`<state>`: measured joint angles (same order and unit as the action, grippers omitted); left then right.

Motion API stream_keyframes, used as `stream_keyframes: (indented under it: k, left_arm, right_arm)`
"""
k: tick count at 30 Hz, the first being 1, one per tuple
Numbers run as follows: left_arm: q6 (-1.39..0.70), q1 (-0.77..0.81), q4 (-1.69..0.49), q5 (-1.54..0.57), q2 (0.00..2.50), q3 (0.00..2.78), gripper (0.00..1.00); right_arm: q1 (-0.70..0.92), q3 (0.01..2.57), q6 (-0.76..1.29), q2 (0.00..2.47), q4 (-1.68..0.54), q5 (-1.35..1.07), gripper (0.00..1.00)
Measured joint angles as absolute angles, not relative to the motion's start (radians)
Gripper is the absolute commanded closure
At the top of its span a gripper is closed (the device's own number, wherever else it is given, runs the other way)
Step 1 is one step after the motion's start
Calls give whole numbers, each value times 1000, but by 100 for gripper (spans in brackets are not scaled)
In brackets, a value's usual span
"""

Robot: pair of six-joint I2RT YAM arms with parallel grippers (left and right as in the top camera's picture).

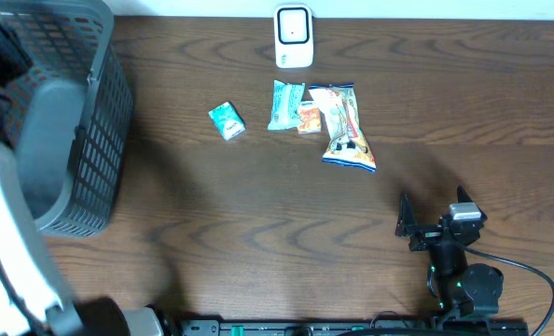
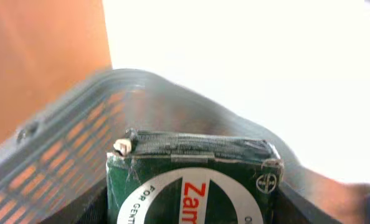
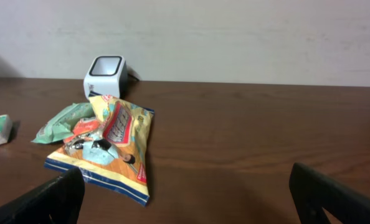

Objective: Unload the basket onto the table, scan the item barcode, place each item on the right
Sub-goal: 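Carry the Zam-Buk box to the scanner and release it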

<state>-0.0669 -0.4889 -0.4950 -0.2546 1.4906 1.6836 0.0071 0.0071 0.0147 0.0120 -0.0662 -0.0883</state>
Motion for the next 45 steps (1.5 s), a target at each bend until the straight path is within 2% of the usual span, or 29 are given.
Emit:
stream_keyframes:
  k: [5,9,17,22,33,36,45]
  left_arm:
    - [-173,-402,-445,-405,1380,1688,41]
    - [-213,-232,-474,-464,1380,1696,42]
    - [-237,112,-535,-482,1548,1696,41]
    - [-237,258,-628,-377,1697,1695,41]
    - [-232,349,-677,-186,1973,1695,40]
    - [-227,348,-682,-170,2012,1695,29]
    - [-229,348,-670,-151,2061,1695,21]
  right_arm:
    - [7,7,14,12,-66,-88,1]
    - [7,7,14,12,-66,-88,1]
    - [7,7,14,12,-66,-88,1]
    - [7,7,14,12,-66,-88,1]
    - [7,7,14,12,-66,-88,1]
    - [7,7,14,12,-66,-88,1]
    - [7,7,14,12,-66,-88,1]
